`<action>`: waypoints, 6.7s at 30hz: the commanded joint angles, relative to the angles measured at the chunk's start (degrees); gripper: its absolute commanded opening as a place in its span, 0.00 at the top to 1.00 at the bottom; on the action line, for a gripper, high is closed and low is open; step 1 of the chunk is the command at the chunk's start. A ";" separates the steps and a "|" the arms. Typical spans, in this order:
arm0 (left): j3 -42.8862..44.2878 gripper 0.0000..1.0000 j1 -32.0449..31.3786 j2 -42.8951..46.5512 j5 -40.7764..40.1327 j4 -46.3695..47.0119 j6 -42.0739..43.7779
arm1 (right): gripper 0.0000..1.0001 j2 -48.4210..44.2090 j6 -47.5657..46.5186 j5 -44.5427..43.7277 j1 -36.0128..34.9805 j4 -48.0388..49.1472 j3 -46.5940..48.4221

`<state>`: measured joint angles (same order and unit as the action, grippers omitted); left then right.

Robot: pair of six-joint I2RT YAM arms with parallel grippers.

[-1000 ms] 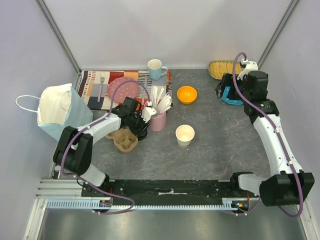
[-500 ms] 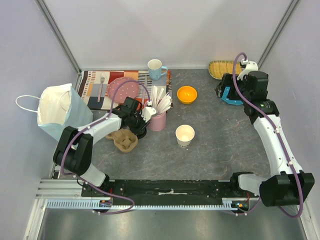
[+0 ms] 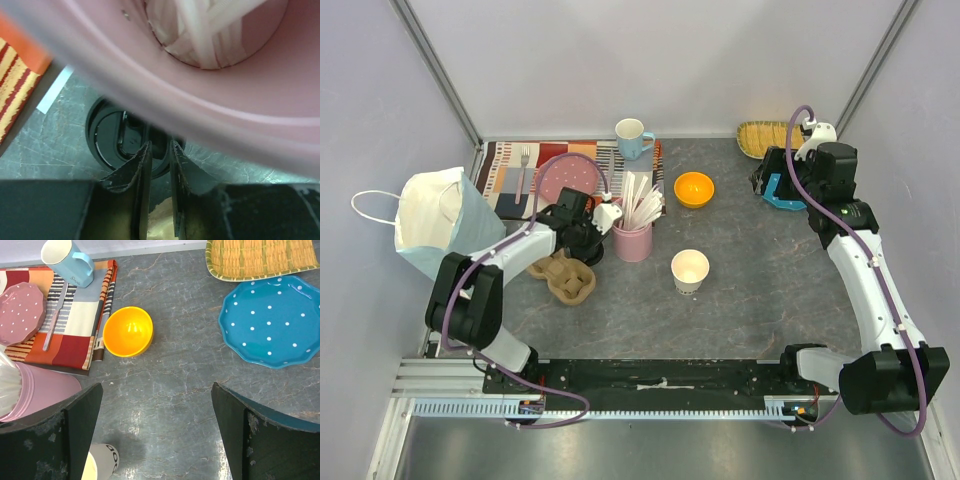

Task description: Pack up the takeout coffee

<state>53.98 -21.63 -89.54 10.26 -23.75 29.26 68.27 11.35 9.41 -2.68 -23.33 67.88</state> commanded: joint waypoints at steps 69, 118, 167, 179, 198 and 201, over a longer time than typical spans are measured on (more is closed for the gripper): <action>11.77 0.98 -2.63 -8.55 -21.69 -3.14 -45.43 | 0.02 -1.56 -1.16 -0.36 0.13 1.27 -0.20; 9.91 0.98 -3.42 -6.09 -13.86 -3.32 -27.85 | 0.02 -2.08 -1.07 0.96 0.13 2.15 -1.17; 35.41 0.98 5.81 22.21 33.42 -19.59 -39.28 | 0.36 12.94 25.39 36.91 -33.01 46.20 3.66; 35.50 0.98 5.72 22.65 35.53 -18.09 -40.50 | 0.44 15.57 33.28 41.47 -33.36 55.14 1.38; 35.59 0.98 5.81 23.00 38.25 -16.77 -41.29 | 0.62 19.09 39.53 42.71 -33.45 62.53 0.94; 35.85 0.98 5.81 23.00 38.60 -16.42 -42.00 | 0.59 19.44 39.71 42.45 -33.45 62.27 1.12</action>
<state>87.61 -15.49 -67.35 44.16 -43.22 -9.61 87.13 50.24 51.00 -35.48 35.62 68.69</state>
